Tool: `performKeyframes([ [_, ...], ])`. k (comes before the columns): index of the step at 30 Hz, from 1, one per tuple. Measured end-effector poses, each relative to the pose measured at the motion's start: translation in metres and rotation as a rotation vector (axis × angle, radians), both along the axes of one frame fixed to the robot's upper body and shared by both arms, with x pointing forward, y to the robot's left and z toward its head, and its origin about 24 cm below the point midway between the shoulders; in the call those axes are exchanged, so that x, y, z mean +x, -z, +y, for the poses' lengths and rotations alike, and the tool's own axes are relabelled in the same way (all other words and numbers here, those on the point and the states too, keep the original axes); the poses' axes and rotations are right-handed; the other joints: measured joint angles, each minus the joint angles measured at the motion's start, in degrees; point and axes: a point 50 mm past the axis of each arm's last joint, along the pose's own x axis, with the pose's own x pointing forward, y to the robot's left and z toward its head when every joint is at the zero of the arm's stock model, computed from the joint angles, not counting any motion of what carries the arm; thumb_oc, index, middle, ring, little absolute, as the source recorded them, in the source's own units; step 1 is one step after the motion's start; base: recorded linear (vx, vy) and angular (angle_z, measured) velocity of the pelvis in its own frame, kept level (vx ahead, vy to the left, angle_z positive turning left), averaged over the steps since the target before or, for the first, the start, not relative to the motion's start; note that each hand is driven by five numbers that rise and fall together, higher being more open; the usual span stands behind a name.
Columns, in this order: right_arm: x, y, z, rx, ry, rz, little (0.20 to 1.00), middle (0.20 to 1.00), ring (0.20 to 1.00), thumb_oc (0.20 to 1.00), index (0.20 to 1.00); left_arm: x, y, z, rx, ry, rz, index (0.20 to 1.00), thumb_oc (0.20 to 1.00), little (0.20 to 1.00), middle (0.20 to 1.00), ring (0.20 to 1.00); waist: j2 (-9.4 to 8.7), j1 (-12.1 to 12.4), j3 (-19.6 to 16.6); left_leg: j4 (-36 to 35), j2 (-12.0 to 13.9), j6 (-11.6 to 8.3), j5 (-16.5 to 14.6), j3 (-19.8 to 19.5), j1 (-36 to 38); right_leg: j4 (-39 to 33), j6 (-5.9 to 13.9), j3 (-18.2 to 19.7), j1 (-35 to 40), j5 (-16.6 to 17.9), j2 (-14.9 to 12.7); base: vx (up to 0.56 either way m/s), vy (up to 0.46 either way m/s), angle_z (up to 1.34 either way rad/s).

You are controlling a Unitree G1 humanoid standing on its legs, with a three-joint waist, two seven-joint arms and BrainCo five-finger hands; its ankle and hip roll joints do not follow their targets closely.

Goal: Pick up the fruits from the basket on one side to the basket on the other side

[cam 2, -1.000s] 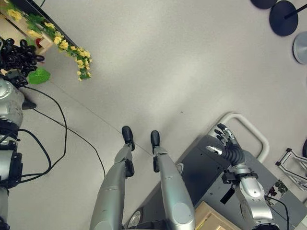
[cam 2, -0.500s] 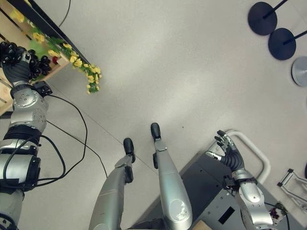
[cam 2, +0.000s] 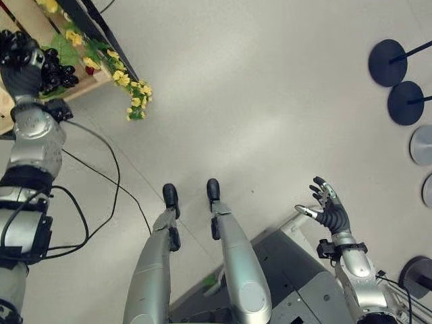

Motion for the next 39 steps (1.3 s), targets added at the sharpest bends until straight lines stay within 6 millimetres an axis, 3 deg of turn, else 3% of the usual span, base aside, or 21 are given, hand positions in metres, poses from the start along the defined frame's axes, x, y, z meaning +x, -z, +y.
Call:
performKeyframes([
  [6, -0.003, 0.003, 0.002, 0.014, -0.008, 0.007, 1.0, 1.0, 1.0, 1.0, 1.0, -0.004, -0.021, 0.008, 0.017, -0.031, -0.037, 0.2, 0.2, 0.2, 0.2, 0.2, -0.25, -0.35, -0.15, -1.08, 0.21, 0.57, 0.39, 0.18, -0.1, -2.3, 0.03, 0.24, 0.22, 0.84, 0.2, 0.01, -0.007, -0.06],
  [12, -0.002, 0.002, 0.005, 0.021, -0.026, 0.001, 1.0, 1.0, 1.0, 1.0, 1.0, -0.002, -0.052, 0.008, 0.024, -0.043, -0.083, 0.2, 0.2, 0.2, 0.2, 0.2, -2.2, -0.35, -1.37, -0.76, 0.97, 0.41, -0.04, 0.05, -1.51, -3.03, -0.46, 0.06, -0.84, 1.21, 1.03, 0.01, -0.017, -0.06],
  [17, -0.002, 0.0, 0.004, 0.027, -0.025, -0.005, 1.0, 1.0, 1.0, 1.0, 1.0, -0.003, -0.054, 0.01, 0.014, -0.06, -0.076, 0.2, 0.2, 0.2, 0.2, 0.2, -2.87, -0.58, -1.8, -0.51, 1.32, -0.16, -0.45, 0.02, -1.77, -3.34, -0.46, -0.03, -0.91, 1.21, 1.34, 0.01, -0.015, -0.01],
  [18, -0.002, 0.001, 0.004, 0.027, -0.024, -0.003, 1.0, 1.0, 1.0, 1.0, 1.0, -0.003, -0.054, 0.011, 0.013, -0.063, -0.072, 0.426, 0.426, 0.426, 0.426, 0.426, -2.87, -0.57, -1.8, -0.5, 1.36, -0.24, -0.5, 0.01, -1.77, -3.34, -0.46, -0.03, -0.91, 1.2, 1.37, 0.0, 0.0, 0.0],
  [19, -0.002, 0.001, 0.004, 0.027, -0.023, -0.001, 1.0, 1.0, 1.0, 1.0, 1.0, -0.003, -0.052, 0.012, 0.01, -0.067, -0.067, 1.0, 1.0, 1.0, 1.0, 1.0, -2.87, -0.54, -1.8, -0.49, 1.39, -0.26, -0.53, -0.04, -1.8, -3.34, -0.46, -0.07, -0.91, 1.2, 1.42, 0.0, 0.0, 0.0],
  [27, -0.002, 0.001, 0.004, 0.027, -0.023, -0.002, 1.0, 1.0, 1.0, 1.0, 1.0, -0.004, -0.048, 0.016, -0.062, -0.064, -0.082, 1.0, 1.0, 1.0, 1.0, 1.0, -2.92, -0.48, -1.83, -0.39, 1.4, -0.32, -0.57, -0.08, -1.91, -3.48, -0.5, -0.1, -0.91, 1.23, 1.43, 0.0, -0.004, 0.0],
  [29, -0.002, 0.001, 0.005, 0.031, -0.025, -0.004, 1.0, 1.0, 1.0, 1.0, 1.0, -0.003, -0.044, 0.015, -0.263, -0.009, -0.203, 1.0, 1.0, 1.0, 1.0, 1.0, -3.0, -0.48, -1.88, -0.43, 1.39, -0.32, -0.58, -0.08, -1.96, -3.55, -0.58, -0.16, -0.91, 1.28, 1.43, 0.0, 0.0, 0.0],
  [30, -0.002, 0.001, 0.005, 0.031, -0.025, -0.004, 1.0, 1.0, 1.0, 1.0, 1.0, -0.003, -0.043, 0.016, -0.28, -0.007, -0.204, 1.0, 1.0, 1.0, 1.0, 1.0, -3.05, -0.54, -1.92, -0.43, 1.38, -0.32, -0.58, -0.06, -1.99, -3.63, -0.6, -0.18, -0.91, 1.3, 1.44, 0.0, 0.0, 0.0],
  [39, -0.002, 0.002, 0.005, 0.031, -0.022, -0.002, 1.0, 1.0, 1.0, 1.0, 1.0, -0.004, -0.036, 0.02, -0.302, -0.024, -0.189, 1.0, 1.0, 1.0, 1.0, 1.0, -3.92, -0.51, -2.48, -0.42, 1.52, -0.32, -0.58, -0.25, -2.12, -3.96, -0.81, -0.29, -0.87, 1.44, 1.57, 0.0, 0.0, 0.0],
])
